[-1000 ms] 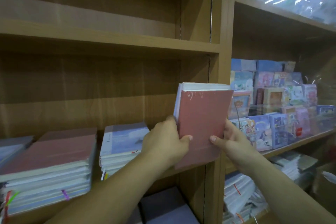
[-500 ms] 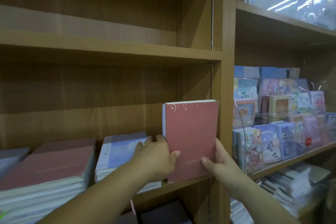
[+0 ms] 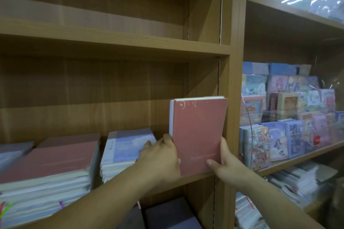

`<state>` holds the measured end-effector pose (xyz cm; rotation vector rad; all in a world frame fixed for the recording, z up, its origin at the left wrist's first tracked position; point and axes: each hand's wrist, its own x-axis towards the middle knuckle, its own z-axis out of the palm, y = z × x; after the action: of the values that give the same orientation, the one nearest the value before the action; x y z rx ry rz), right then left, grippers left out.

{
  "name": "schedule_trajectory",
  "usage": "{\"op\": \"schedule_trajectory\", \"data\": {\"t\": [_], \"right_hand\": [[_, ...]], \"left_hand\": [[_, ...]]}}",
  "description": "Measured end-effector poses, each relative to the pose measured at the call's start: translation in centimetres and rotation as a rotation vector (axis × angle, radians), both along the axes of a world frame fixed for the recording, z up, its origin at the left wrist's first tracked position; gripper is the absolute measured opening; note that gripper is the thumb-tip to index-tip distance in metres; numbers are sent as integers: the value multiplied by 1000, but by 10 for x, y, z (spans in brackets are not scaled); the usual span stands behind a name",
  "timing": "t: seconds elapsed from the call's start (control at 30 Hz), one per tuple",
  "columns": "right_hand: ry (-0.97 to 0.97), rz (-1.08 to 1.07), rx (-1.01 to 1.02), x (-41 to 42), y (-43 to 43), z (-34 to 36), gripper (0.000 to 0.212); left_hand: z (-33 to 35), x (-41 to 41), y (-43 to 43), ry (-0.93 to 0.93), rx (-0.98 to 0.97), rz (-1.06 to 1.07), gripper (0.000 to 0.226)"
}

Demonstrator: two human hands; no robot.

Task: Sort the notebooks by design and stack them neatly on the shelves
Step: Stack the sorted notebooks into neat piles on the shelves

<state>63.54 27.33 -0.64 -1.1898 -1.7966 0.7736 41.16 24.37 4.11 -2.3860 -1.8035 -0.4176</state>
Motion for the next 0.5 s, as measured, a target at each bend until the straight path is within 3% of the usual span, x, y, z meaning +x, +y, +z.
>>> {"op": "schedule_trajectory", "data": {"t": [0.13, 0.27, 0.5], "right_hand": [[56, 5, 1, -2, -3, 2, 75], [248, 38, -47, 8, -14, 23, 66], [407, -58, -233, 33, -27, 49, 29]], "left_hand": [[3, -2, 5, -54, -27, -15, 52], [20, -8, 2, -385, -141, -124, 65], [28, 18, -35, -908, -185, -263, 27]]}}
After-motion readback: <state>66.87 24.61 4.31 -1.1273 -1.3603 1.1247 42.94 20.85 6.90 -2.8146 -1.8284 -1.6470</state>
